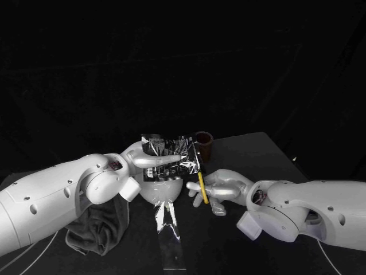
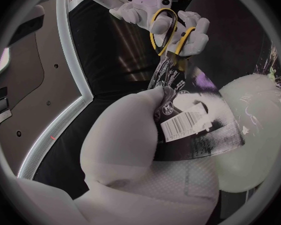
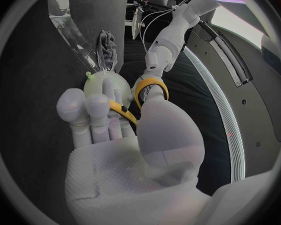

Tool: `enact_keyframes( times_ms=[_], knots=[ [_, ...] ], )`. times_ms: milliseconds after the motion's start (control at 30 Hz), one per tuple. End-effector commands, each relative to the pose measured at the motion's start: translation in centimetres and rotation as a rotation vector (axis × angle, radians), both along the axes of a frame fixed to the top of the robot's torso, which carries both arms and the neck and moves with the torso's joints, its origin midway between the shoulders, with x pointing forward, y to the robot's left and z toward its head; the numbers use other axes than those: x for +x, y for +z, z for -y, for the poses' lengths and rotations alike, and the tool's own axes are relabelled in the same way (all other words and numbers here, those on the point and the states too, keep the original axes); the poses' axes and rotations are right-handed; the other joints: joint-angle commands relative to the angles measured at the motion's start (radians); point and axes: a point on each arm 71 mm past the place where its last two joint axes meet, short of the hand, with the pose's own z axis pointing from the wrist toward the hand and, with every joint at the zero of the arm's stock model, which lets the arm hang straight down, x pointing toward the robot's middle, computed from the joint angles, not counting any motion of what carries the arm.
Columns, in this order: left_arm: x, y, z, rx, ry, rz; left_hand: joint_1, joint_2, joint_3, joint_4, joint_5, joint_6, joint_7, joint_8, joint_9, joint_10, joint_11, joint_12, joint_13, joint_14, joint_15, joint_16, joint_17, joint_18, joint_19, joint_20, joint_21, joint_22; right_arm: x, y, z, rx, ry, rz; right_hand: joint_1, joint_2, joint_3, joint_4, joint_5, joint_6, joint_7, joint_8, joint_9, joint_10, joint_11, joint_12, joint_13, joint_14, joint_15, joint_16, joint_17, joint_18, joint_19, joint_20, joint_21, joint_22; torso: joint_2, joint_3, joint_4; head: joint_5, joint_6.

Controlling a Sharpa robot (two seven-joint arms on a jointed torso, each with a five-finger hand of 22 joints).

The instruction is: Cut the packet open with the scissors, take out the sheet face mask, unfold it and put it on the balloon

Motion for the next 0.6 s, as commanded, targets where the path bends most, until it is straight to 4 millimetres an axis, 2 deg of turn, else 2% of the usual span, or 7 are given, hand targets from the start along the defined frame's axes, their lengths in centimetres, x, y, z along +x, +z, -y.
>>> enact_keyframes(
  times_ms=[33,200,333,367,400,533,600],
  knots=[
    [-0.49,0.01,0.53,0.023,-0.053,0.023,-0.003,0.008,0.011,-0.017,0.003,0.004,-0.001,0.009,0.096,0.023,-0.020,0.006,0.002,0.000,-0.007,0.004,0.002,0.014,0.006,-0.001,0.004,-0.001,0.09,0.32,-0.14,0.017,0.003,0.024,-0.003,-0.009,0.015,0.000,-0.002,-0.005,0.005,-0.004,-0.002,-0.004,0.000,-0.004,-0.012,0.001,0.002,0.004,0.002,0.002,0.004,0.008,-0.003,0.104,0.000,0.0000,-0.0001,0.000,0.000],
    [-0.58,0.00,0.53,0.042,-0.060,0.041,-0.003,0.008,0.011,-0.020,0.003,0.004,-0.001,0.009,0.097,0.023,-0.020,0.006,0.003,-0.001,-0.008,0.005,0.005,0.014,0.006,-0.001,0.004,-0.001,0.09,0.45,-0.03,0.018,0.004,0.025,-0.005,-0.007,0.026,-0.001,-0.002,0.004,0.002,-0.002,-0.001,0.008,-0.002,0.000,-0.024,0.003,0.000,0.009,0.003,0.002,0.007,0.009,0.003,0.106,0.000,-0.0003,-0.0003,0.000,-0.001],
    [-0.60,-0.01,0.48,0.050,-0.063,0.049,-0.003,0.008,0.011,-0.020,0.003,0.004,-0.001,0.009,0.097,0.023,-0.020,0.006,0.003,-0.001,-0.008,0.005,0.005,0.014,0.006,-0.001,0.004,-0.001,0.16,0.60,0.14,0.018,-0.005,0.031,-0.002,0.003,0.028,-0.003,-0.002,0.028,-0.009,0.009,0.001,0.046,-0.013,0.018,-0.031,0.013,-0.008,0.022,0.014,-0.001,0.021,0.004,0.024,0.112,0.000,-0.0004,-0.0001,-0.002,-0.001],
    [-0.60,-0.01,0.48,0.051,-0.064,0.050,-0.003,0.008,0.011,-0.020,0.003,0.004,-0.001,0.009,0.097,0.023,-0.020,0.006,0.003,-0.001,-0.008,0.005,0.005,0.014,0.006,-0.001,0.004,-0.001,0.18,0.62,0.19,0.018,-0.007,0.031,0.003,0.012,0.028,-0.004,-0.002,0.051,-0.019,0.022,0.005,0.083,-0.024,0.039,-0.026,0.024,-0.014,0.034,0.028,-0.004,0.034,0.001,0.044,0.118,0.000,-0.0004,0.0001,-0.002,-0.001],
    [-0.61,-0.01,0.47,0.053,-0.064,0.051,-0.003,0.008,0.011,-0.020,0.003,0.004,-0.001,0.009,0.097,0.023,-0.020,0.006,0.003,-0.001,-0.008,0.005,0.005,0.014,0.006,-0.001,0.004,-0.001,0.21,0.64,0.25,0.017,-0.009,0.031,0.013,0.024,0.020,-0.005,0.000,0.087,-0.039,0.042,0.013,0.137,-0.041,0.070,-0.015,0.047,-0.030,0.057,0.057,-0.010,0.058,-0.011,0.078,0.128,0.000,-0.0003,0.0004,-0.002,-0.001],
    [-0.61,-0.03,0.44,0.056,-0.066,0.052,-0.003,0.008,0.011,-0.020,0.003,0.004,-0.001,0.009,0.097,0.023,-0.020,0.006,0.003,-0.001,-0.008,0.005,0.005,0.014,0.006,-0.001,0.004,-0.001,0.25,0.65,0.36,0.013,-0.009,0.030,0.029,0.049,-0.016,-0.006,-0.003,0.153,-0.078,0.090,0.042,0.221,-0.079,0.135,0.027,0.102,-0.067,0.114,0.137,-0.023,0.102,-0.046,0.141,0.145,0.000,-0.0002,0.0006,-0.001,-0.001],
    [-0.63,-0.05,0.43,0.058,-0.067,0.051,-0.003,0.008,0.011,-0.020,0.003,0.004,-0.001,0.009,0.097,0.023,-0.020,0.006,0.003,-0.001,-0.008,0.005,0.005,0.014,0.006,-0.001,0.004,-0.001,0.25,0.66,0.37,0.012,-0.007,0.031,0.031,0.054,-0.026,-0.005,-0.002,0.157,-0.082,0.095,0.048,0.225,-0.084,0.142,0.036,0.107,-0.069,0.120,0.145,-0.024,0.104,-0.050,0.145,0.146,0.000,-0.0005,0.0006,-0.001,-0.001]
  ],
)
